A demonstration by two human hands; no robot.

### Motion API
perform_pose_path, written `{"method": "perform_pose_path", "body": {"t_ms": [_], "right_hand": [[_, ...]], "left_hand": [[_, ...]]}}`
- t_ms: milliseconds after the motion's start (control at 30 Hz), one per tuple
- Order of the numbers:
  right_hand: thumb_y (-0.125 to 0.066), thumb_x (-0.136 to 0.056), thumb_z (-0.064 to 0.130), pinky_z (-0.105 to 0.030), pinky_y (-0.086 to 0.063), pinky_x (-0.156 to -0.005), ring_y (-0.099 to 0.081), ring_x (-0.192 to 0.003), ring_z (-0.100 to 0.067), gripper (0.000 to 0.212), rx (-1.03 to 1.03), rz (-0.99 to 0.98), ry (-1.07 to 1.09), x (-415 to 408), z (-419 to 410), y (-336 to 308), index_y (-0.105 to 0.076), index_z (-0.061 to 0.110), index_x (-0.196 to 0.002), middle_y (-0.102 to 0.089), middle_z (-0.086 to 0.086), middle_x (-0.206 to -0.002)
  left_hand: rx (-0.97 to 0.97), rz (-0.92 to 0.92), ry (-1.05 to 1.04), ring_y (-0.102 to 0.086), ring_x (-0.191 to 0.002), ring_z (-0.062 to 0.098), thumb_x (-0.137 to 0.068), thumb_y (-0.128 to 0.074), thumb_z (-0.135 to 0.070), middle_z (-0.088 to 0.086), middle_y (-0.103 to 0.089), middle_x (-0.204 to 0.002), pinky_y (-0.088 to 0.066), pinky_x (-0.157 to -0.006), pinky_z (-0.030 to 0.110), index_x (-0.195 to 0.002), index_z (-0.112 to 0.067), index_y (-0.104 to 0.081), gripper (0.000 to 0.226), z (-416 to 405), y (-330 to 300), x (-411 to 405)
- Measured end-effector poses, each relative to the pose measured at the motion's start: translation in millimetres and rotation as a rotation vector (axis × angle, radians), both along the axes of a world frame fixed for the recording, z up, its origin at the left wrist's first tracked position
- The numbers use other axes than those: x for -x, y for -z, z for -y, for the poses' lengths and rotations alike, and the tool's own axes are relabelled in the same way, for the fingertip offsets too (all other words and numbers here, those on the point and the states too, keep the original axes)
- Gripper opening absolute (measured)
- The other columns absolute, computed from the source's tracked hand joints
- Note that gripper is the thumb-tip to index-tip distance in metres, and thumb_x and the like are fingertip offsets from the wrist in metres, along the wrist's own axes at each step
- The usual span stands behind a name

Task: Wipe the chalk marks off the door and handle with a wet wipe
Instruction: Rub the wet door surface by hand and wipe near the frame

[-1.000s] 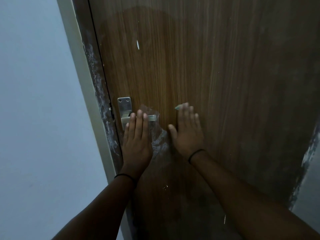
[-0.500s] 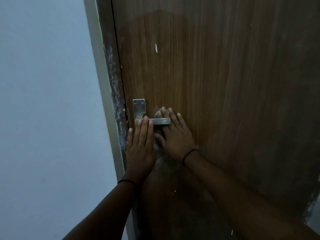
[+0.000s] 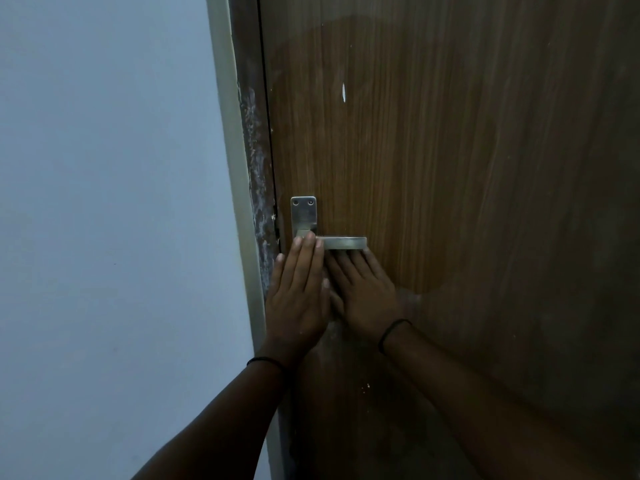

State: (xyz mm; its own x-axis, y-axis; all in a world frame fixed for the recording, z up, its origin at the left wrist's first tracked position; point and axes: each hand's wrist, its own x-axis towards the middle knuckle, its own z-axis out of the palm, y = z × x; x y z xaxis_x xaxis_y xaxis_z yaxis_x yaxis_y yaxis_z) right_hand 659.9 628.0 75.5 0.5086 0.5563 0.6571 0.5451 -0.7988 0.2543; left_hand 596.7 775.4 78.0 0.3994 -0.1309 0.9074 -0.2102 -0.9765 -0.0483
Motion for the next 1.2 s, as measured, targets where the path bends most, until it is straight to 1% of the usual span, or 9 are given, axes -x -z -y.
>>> {"method": "perform_pose_path", "body": {"t_ms": [100, 233, 333, 433, 533, 667, 933, 1067, 1200], "right_hand": [[-0.024, -0.103, 0.052, -0.045, -0.013, -0.123, 0.004, -0.153, -0.017, 0.066, -0.04, -0.03, 0.063, 2.8, 26.6, 18.8, -0.007, 0.02, -0.158, -0.006, -0.002, -0.166], [-0.025, -0.101, 0.054, -0.041, 0.0, -0.123, 0.006, -0.153, -0.02, 0.072, -0.233, -0.006, 0.131, -3.4, 18.5, -18.9, 0.001, 0.017, -0.158, 0.002, -0.004, -0.166], [-0.021, -0.102, 0.054, -0.041, 0.004, -0.123, 0.006, -0.153, -0.022, 0.071, -0.151, -0.01, 0.066, -1.4, -3.0, -18.6, 0.003, 0.017, -0.158, 0.005, -0.005, -0.166], [-0.022, -0.103, 0.052, -0.044, -0.007, -0.123, 0.005, -0.153, -0.019, 0.067, -0.014, -0.06, 0.023, 4.7, 13.8, 18.4, 0.0, 0.019, -0.158, 0.004, -0.002, -0.166], [-0.024, -0.103, 0.052, -0.047, -0.015, -0.122, 0.006, -0.152, -0.016, 0.068, -0.089, -0.101, 0.084, 4.6, 41.8, 32.6, -0.001, 0.021, -0.158, 0.003, 0.0, -0.166], [-0.021, -0.102, 0.054, -0.042, -0.002, -0.124, 0.006, -0.153, -0.019, 0.071, -0.255, -0.064, 0.155, 2.7, 23.6, 0.5, 0.0, 0.016, -0.158, 0.002, -0.004, -0.166], [-0.023, -0.103, 0.053, -0.042, -0.002, -0.124, 0.005, -0.152, -0.017, 0.068, 0.04, -0.134, 0.081, 17.2, 27.5, 58.3, -0.003, 0.019, -0.157, -0.002, -0.003, -0.166], [-0.024, -0.102, 0.053, -0.042, -0.001, -0.122, 0.003, -0.153, -0.017, 0.068, -0.137, -0.091, 0.111, 9.0, 19.8, 32.3, -0.004, 0.019, -0.158, -0.001, -0.002, -0.165], [-0.029, -0.102, 0.052, -0.041, 0.001, -0.123, 0.008, -0.152, -0.017, 0.071, -0.093, -0.081, 0.027, 11.2, -20.3, 26.1, -0.003, 0.016, -0.158, 0.003, -0.003, -0.166]], "left_hand": [[-0.001, -0.004, -0.003, -0.016, -0.153, 0.023, -0.1, -0.036, -0.029, 0.011, -0.023, -0.163, -0.013, -0.124, 0.046, -0.153, -0.005, -0.029, 0.059, -0.8, -0.4, 0.4], [0.011, -0.012, 0.005, -0.015, -0.153, 0.023, -0.101, -0.035, -0.032, 0.011, -0.022, -0.164, -0.013, -0.124, 0.046, -0.154, -0.006, -0.028, 0.06, 1.3, -1.5, 1.2], [0.036, -0.012, 0.007, -0.016, -0.153, 0.023, -0.101, -0.035, -0.034, 0.011, -0.023, -0.163, -0.014, -0.124, 0.046, -0.154, -0.006, -0.028, 0.06, 5.1, -0.5, 1.0], [0.044, 0.013, 0.022, -0.019, -0.152, 0.024, -0.1, -0.036, -0.034, 0.013, -0.028, -0.161, -0.015, -0.124, 0.045, -0.153, -0.006, -0.03, 0.059, 6.0, -3.1, 0.8], [0.028, 0.015, 0.053, -0.017, -0.152, 0.024, -0.1, -0.038, -0.029, 0.012, -0.026, -0.162, -0.011, -0.124, 0.044, -0.153, -0.006, -0.029, 0.059, 1.0, -3.7, 0.3], [-0.024, -0.016, 0.05, -0.01, -0.154, 0.025, -0.096, -0.051, -0.014, 0.009, -0.014, -0.166, -0.011, -0.124, 0.047, -0.156, -0.007, -0.021, 0.068, -10.4, 11.7, -2.8], [0.012, -0.019, -0.01, -0.009, -0.154, 0.027, -0.094, -0.057, -0.015, 0.007, -0.008, -0.167, -0.006, -0.125, 0.044, -0.158, -0.011, -0.012, 0.079, -17.4, 21.7, -6.3], [0.134, -0.013, -0.014, -0.009, -0.154, 0.027, -0.096, -0.059, -0.024, 0.01, -0.007, -0.167, -0.006, -0.125, 0.042, -0.158, -0.009, -0.011, 0.079, -21.9, 22.2, -4.6], [0.171, -0.117, -0.007, -0.009, -0.154, 0.025, -0.105, -0.029, -0.04, 0.009, -0.006, -0.167, -0.008, -0.125, 0.04, -0.158, -0.009, -0.011, 0.064, -16.9, 51.5, 3.2]]}}
